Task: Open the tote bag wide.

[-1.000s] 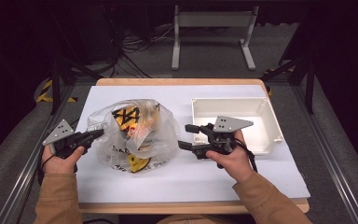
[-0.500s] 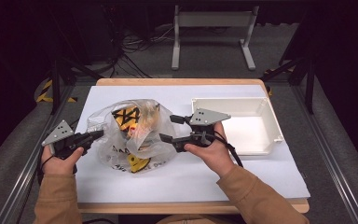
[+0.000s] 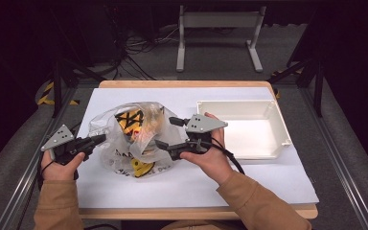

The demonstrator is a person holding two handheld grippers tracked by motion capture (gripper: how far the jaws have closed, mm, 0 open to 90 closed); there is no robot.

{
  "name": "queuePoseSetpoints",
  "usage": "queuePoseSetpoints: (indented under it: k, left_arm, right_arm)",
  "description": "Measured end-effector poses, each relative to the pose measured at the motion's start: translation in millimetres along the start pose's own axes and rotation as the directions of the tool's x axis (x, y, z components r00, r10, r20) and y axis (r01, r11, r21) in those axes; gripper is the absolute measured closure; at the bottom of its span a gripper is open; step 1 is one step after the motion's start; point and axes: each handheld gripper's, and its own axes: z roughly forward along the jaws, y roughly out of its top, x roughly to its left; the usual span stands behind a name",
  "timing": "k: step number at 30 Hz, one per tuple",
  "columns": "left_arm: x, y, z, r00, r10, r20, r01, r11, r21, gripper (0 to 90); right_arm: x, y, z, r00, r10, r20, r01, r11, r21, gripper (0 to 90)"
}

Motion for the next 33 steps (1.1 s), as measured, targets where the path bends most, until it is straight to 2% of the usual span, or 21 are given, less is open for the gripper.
queuePoseSetpoints:
  k: [14,15,19,23,24,29,33]
  left_arm:
    - [-0.9,-0.9,-2.1,1.0000,-0.002,0.003,0.002,1.0000,-0.005,86.6]
    - [-1.1,-0.8,-1.9,1.0000,-0.001,0.005,0.001,1.0000,-0.006,86.6]
    - [-1.0,-0.6,-1.5,1.0000,-0.001,0.009,0.001,1.0000,-0.009,86.7]
    - [-1.0,-0.4,-1.4,0.9999,-0.001,0.015,0.001,0.9999,-0.013,86.5]
    - [-1.2,-0.4,-1.2,0.9998,-0.001,0.017,0.001,0.9999,-0.014,86.5]
    - [-1.9,0.5,-1.4,0.9999,0.005,0.017,-0.004,0.9997,-0.023,86.6]
    - [-3.3,2.5,-2.4,0.9999,-0.002,0.011,0.003,0.9978,-0.066,88.0]
  right_arm:
    - [7.2,-6.9,15.1,0.9970,-0.068,0.036,0.066,0.997,0.043,13.7]
    - [7.8,-7.8,16.5,0.9972,-0.060,0.044,0.057,0.997,0.055,12.5]
    - [6.4,-8.0,17.6,0.9938,-0.081,0.076,0.078,0.996,0.043,15.3]
    - [2.5,-6.5,14.1,0.9895,-0.092,0.112,0.090,0.996,0.019,27.6]
    - [1.0,-5.8,12.1,0.9868,-0.092,0.133,0.091,0.996,0.012,34.0]
    - [-7.0,-3.1,5.2,0.9913,-0.033,0.127,0.034,0.999,-0.007,65.8]
    - [-15.4,-0.8,2.3,0.9937,-0.011,0.111,0.013,1.000,-0.022,76.8]
